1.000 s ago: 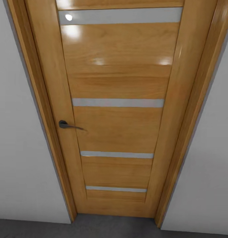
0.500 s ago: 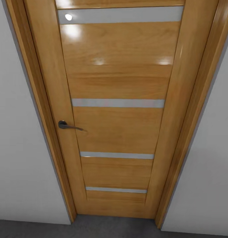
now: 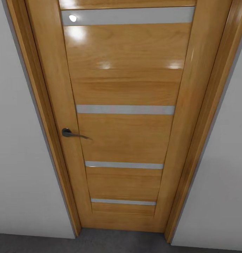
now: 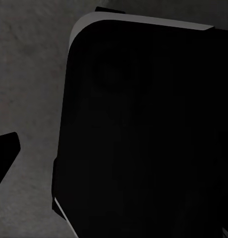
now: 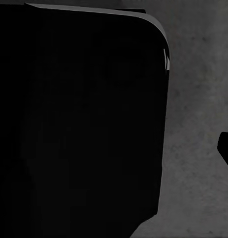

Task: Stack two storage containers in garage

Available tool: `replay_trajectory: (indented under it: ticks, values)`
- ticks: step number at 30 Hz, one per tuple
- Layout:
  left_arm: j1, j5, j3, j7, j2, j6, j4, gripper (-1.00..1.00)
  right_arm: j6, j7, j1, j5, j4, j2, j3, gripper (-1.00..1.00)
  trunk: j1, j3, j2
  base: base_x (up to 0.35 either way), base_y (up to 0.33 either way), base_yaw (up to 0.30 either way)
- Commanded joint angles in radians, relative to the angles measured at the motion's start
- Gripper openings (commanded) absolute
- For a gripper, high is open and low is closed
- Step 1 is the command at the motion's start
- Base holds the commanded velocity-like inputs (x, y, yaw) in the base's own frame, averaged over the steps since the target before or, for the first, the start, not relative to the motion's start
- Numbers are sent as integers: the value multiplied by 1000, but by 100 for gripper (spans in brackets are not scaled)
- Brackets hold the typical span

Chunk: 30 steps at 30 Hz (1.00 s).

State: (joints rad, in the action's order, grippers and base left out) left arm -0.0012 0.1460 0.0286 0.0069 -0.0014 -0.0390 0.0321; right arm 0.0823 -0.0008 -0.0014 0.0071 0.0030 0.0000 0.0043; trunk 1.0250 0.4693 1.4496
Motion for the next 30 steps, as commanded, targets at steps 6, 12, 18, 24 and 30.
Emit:
replay_trajectory:
  ticks: [6, 12, 18, 24, 30]
  values:
    - [0, 5, 2, 1, 0, -2, 0, 100, 3, 1, 0, 1, 0, 2, -1, 100, 0, 1, 0, 0, 0, 0]
    - [0, 4, 2, 1, 0, -2, 0, 100, 3, 2, 0, 1, 0, 3, -1, 100, 0, 1, 0, 0, 0, 0]
    - [0, 4, 2, 1, -2, -2, 0, 100, 0, 0, 0, 1, 0, -3, 2, 100, 0, 1, 0, 0, 0, 0]
    - [0, 4, 2, 1, -2, -2, 0, 100, 2, -1, 0, 0, -18, -8, -4, 100, 0, 1, 0, 0, 0, 0]
    - [0, 4, 2, 1, -2, -2, 0, 100, -66, -1, -5, -6, -197, -96, -12, 100, 0, 1, 0, 0, 0, 0]
